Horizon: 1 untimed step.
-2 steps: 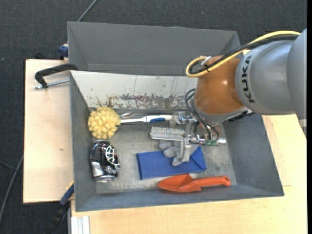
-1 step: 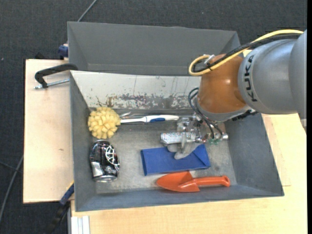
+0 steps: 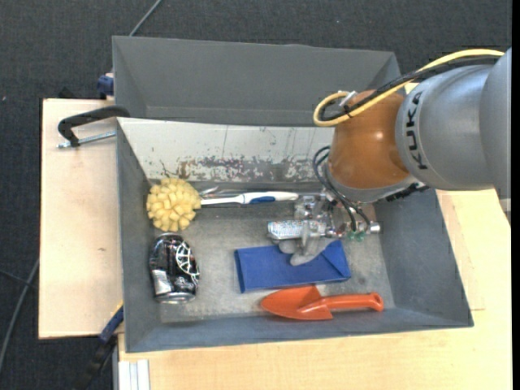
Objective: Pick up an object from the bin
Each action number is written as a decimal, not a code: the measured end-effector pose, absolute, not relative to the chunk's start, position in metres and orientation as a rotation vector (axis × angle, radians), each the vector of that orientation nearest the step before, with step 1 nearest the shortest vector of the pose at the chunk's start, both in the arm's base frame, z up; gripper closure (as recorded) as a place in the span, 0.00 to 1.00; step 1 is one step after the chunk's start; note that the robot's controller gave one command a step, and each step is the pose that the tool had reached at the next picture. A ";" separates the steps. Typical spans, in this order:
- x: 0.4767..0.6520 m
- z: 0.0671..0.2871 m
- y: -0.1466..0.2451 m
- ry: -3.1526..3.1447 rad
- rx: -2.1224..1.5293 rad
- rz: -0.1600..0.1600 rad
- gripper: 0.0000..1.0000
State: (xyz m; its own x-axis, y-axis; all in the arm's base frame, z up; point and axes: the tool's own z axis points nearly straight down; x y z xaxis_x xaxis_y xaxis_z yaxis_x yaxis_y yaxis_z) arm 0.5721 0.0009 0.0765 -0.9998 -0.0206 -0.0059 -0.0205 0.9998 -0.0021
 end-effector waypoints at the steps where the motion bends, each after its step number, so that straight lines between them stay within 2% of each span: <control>1: 0.572 0.080 0.001 3.136 -0.032 -0.004 1.00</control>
Offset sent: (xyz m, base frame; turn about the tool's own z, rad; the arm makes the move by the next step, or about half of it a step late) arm -0.0001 0.0000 0.0206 0.0000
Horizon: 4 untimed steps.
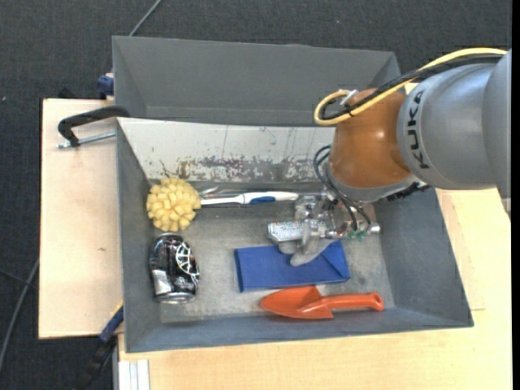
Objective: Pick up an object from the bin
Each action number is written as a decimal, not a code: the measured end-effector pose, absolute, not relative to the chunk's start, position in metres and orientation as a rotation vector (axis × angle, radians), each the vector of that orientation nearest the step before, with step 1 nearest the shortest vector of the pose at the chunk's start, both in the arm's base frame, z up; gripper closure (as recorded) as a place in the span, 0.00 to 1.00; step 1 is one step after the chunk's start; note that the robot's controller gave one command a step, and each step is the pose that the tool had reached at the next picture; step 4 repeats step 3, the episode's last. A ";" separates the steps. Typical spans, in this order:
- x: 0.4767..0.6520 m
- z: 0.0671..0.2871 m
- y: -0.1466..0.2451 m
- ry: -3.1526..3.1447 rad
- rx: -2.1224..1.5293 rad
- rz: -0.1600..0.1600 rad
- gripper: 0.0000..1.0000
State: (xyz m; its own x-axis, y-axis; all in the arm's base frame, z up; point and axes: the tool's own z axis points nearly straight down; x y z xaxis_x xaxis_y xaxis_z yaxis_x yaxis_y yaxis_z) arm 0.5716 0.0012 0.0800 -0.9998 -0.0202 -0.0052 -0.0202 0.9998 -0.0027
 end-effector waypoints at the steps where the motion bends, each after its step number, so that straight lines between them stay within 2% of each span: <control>1: 0.571 0.105 0.002 3.135 -0.030 0.000 1.00; 2: 0.573 0.122 0.003 3.127 -0.031 0.002 1.00; 4: 0.573 0.126 0.003 3.127 -0.031 0.002 1.00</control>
Offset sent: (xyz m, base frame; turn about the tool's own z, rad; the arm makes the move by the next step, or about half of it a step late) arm 0.0000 0.0000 0.0038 0.0000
